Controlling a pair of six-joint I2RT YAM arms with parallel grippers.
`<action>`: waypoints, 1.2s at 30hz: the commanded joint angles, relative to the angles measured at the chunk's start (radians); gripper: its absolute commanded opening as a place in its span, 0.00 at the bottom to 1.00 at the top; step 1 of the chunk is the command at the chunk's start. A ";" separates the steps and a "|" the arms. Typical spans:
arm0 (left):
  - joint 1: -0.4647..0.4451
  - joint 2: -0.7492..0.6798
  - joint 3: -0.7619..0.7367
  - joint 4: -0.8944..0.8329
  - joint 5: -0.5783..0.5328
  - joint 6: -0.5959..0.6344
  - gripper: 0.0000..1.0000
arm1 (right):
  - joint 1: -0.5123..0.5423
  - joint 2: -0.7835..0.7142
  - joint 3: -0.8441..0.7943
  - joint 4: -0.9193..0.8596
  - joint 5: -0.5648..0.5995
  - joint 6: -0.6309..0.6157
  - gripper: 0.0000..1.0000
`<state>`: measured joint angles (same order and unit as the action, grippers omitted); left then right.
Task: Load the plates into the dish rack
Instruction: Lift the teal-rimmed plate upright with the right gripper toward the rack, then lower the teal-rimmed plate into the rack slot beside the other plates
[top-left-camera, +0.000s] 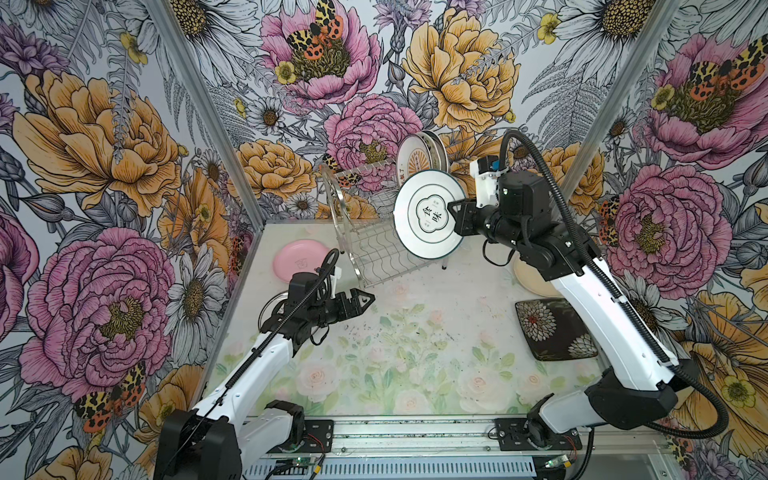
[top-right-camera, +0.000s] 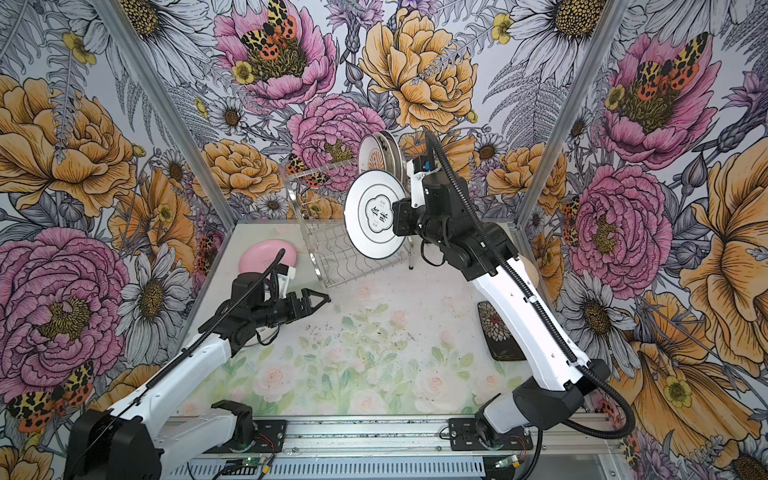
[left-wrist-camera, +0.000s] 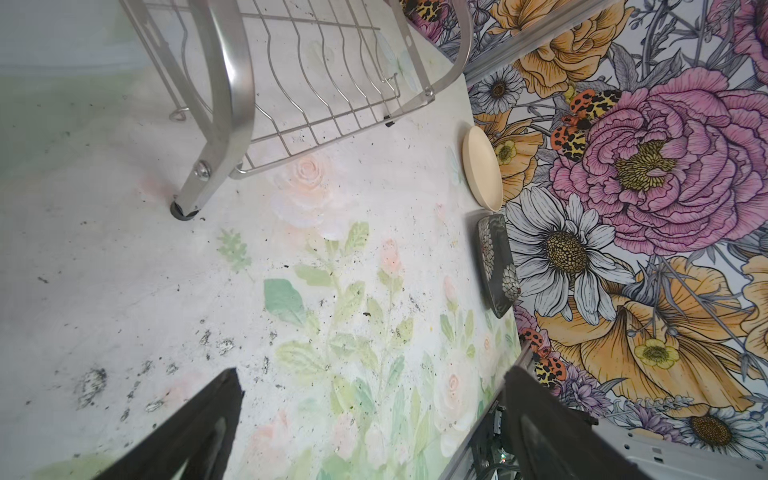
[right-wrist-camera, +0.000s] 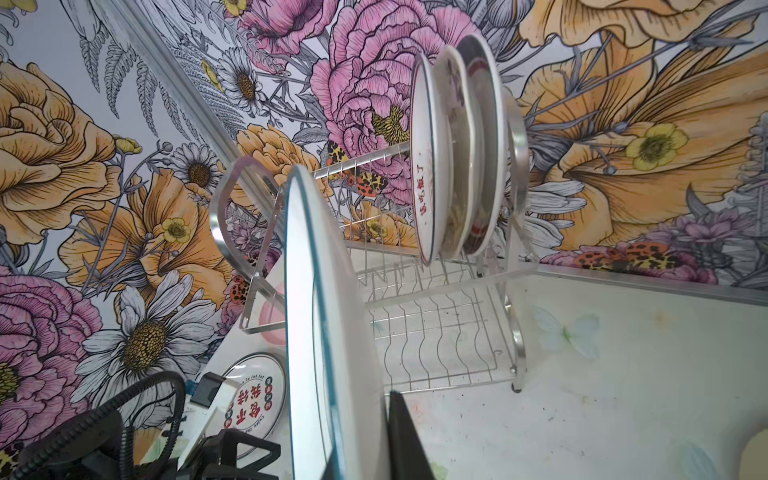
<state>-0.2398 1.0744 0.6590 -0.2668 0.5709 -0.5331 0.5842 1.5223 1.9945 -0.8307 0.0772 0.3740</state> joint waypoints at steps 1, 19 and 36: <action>0.004 0.010 0.031 -0.009 -0.034 0.038 0.99 | 0.016 0.091 0.157 0.019 0.148 -0.106 0.00; -0.002 0.023 0.031 -0.007 -0.042 0.026 0.99 | 0.019 0.644 0.828 0.115 0.351 -0.355 0.00; -0.004 0.019 0.031 -0.007 -0.058 0.021 0.99 | 0.013 0.752 0.828 0.187 0.390 -0.405 0.00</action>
<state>-0.2401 1.0958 0.6701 -0.2741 0.5377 -0.5201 0.5972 2.2620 2.7834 -0.7261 0.4385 -0.0097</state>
